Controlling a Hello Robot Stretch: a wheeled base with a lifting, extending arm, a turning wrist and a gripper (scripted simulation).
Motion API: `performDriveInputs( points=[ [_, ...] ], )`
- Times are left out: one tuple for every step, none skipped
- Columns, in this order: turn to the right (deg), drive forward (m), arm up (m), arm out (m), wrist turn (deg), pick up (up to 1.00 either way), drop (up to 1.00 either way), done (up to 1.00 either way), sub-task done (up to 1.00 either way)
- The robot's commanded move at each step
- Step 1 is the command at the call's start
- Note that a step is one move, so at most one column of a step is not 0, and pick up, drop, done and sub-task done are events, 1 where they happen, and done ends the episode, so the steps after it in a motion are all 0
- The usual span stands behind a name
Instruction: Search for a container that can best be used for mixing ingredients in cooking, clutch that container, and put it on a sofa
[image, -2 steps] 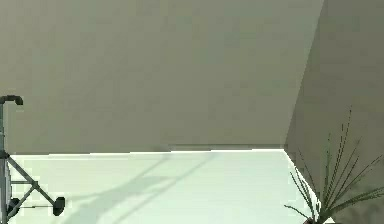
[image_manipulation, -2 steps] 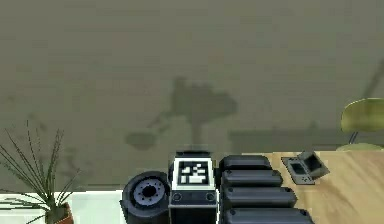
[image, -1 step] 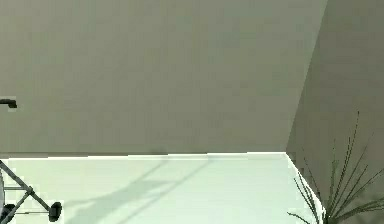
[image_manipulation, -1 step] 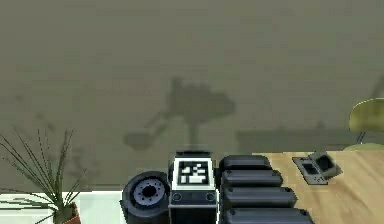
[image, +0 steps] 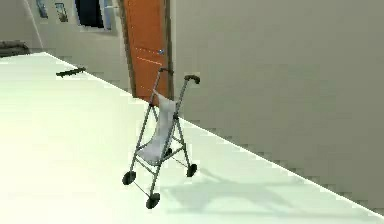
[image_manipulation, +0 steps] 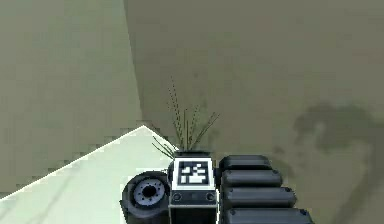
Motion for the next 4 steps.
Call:
performDriveInputs(
  points=[
    [-39.0,0.0,0.0,0.0,0.0,0.0,0.0,0.0,0.0],
    [0.0,0.45,0.0,0.0,0.0,0.0,0.0,0.0,0.0],
    [-21.0,0.0,0.0,0.0,0.0,0.0,0.0,0.0,0.0],
    [0.0,1.0,0.0,0.0,0.0,0.0,0.0,0.0,0.0]
  ],
)
